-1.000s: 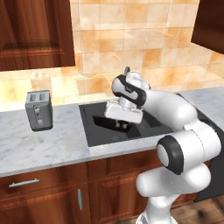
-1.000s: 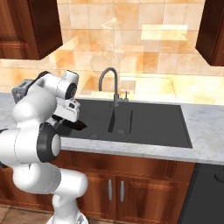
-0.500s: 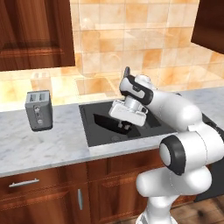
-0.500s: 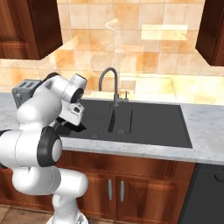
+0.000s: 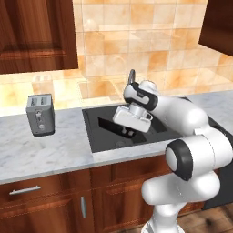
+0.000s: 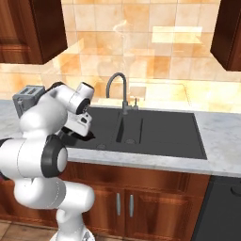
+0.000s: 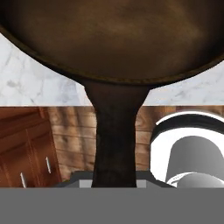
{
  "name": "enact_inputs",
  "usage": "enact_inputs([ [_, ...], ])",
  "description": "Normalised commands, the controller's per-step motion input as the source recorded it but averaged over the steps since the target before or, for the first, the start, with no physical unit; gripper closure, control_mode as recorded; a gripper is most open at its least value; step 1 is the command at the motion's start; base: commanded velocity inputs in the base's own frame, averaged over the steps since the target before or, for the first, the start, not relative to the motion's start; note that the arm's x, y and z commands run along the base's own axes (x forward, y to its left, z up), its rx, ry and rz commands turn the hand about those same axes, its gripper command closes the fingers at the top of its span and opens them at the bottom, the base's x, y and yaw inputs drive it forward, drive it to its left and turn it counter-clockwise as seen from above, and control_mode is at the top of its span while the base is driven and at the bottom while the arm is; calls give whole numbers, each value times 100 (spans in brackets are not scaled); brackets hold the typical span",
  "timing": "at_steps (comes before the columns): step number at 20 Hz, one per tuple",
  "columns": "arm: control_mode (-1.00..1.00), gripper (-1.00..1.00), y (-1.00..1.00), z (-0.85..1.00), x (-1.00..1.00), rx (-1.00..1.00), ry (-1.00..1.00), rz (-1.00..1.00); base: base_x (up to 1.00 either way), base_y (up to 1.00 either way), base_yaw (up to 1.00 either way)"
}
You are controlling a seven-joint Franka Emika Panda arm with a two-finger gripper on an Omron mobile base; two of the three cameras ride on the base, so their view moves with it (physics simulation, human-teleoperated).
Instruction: Move the pot and pan from the stove into the sink.
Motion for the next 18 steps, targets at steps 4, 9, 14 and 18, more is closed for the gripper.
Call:
enact_inputs([
  [4, -100, 100, 0, -23, 22, 0, -5, -3, 0, 0, 0],
  [9, -100, 100, 0, -19, 29, 0, -1, -1, 0, 0, 0],
  [14, -100, 100, 1, -20, 40, 0, 0, -2, 0, 0, 0],
  [18, -100, 100, 7, -21, 48, 0, 0, 0, 0, 0, 0],
])
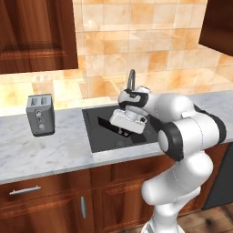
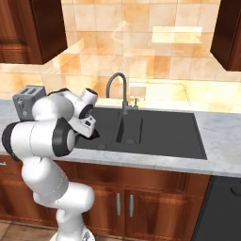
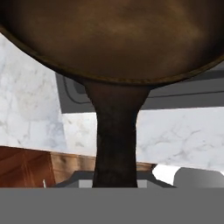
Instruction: Move the pot and pan from the stove into the sink.
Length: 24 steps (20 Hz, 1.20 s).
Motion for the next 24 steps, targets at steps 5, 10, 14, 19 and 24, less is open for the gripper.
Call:
enact_inputs([
  [5, -100, 100, 11, -22, 44, 0, 0, -1, 0, 0, 0],
  [10, -100, 100, 12, -21, 39, 0, 0, -1, 0, 0, 0],
  [14, -100, 100, 2, -5, 9, 0, 0, 0, 0, 0, 0],
  [19, -100, 100, -14, -5, 3, 0, 0, -3, 0, 0, 0],
  [24, -100, 100, -8, -5, 5, 0, 0, -2, 0, 0, 0],
])
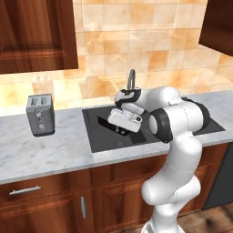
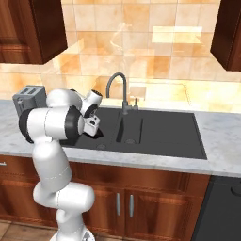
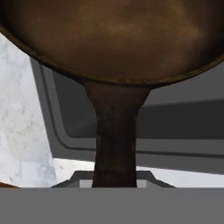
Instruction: Move the pot and pan from the stove into the sink.
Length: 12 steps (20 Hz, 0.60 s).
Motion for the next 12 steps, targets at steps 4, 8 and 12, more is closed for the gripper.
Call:
enact_inputs([
  [4, -100, 100, 0, -10, 1, -1, 0, 0, 0, 0, 0],
  [8, -100, 100, 0, -34, 7, -8, 0, 0, 0, 0, 0],
  [12, -100, 100, 0, -31, 21, -7, 0, 0, 0, 0, 0],
])
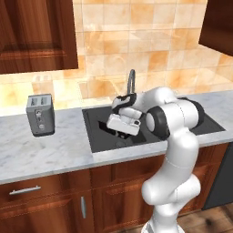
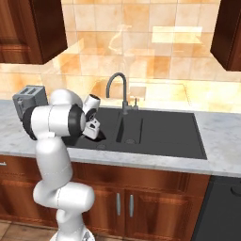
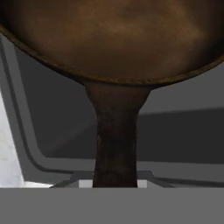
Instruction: Move the pot and pan from the stove into the sink.
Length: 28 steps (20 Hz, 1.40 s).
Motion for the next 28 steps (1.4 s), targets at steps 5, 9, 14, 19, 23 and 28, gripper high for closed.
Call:
enact_inputs([
  [5, -100, 100, 0, -20, 32, -4, 0, -3, 0, 0, 0],
  [9, -100, 100, 0, -14, 40, -1, 0, -4, 0, 0, 0],
  [14, -100, 100, 0, -31, 39, -2, 0, -3, 0, 0, 0],
  [19, -100, 100, 0, -24, 30, -4, 0, -2, 0, 0, 0],
  [23, -100, 100, 0, 0, 1, 0, 0, 0, 0, 0, 0],
  [28, -100, -100, 0, 0, 0, 0, 0, 0, 0, 0, 0],
])
